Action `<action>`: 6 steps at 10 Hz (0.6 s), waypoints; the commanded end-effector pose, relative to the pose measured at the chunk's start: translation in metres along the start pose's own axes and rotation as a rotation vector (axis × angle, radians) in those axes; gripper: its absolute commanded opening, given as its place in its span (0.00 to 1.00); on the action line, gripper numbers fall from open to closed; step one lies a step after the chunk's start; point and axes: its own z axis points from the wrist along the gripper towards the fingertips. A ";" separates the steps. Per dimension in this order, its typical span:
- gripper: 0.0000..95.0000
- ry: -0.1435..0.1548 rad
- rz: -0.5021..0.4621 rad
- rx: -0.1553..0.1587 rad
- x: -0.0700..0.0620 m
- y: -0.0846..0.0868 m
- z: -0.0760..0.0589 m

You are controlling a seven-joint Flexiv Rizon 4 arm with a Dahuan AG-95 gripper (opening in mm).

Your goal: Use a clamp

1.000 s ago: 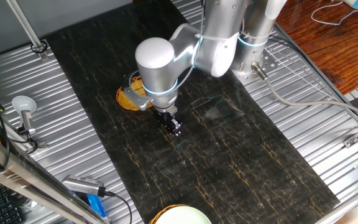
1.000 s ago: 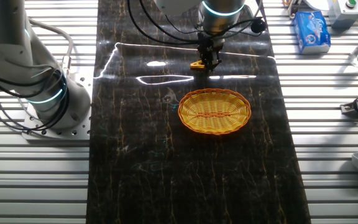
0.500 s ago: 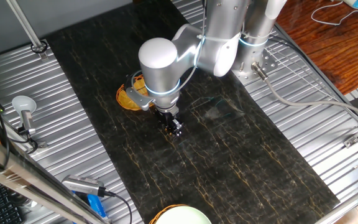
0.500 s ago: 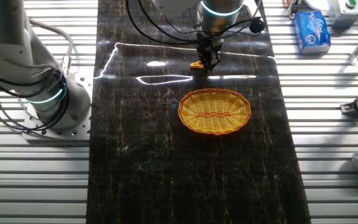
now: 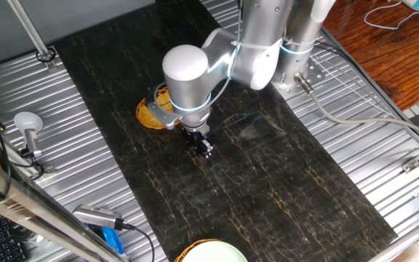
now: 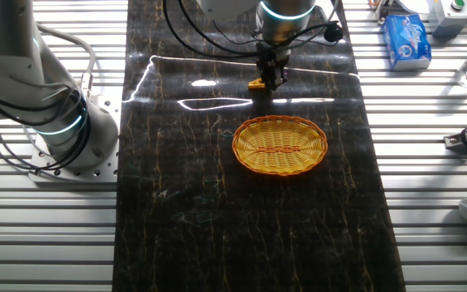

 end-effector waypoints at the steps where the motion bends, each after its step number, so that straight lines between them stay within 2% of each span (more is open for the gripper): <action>1: 0.00 0.001 0.000 0.008 0.000 0.000 0.000; 3: 0.00 0.001 -0.003 0.003 0.000 0.000 0.000; 6: 0.00 0.003 -0.036 0.017 0.000 0.001 -0.004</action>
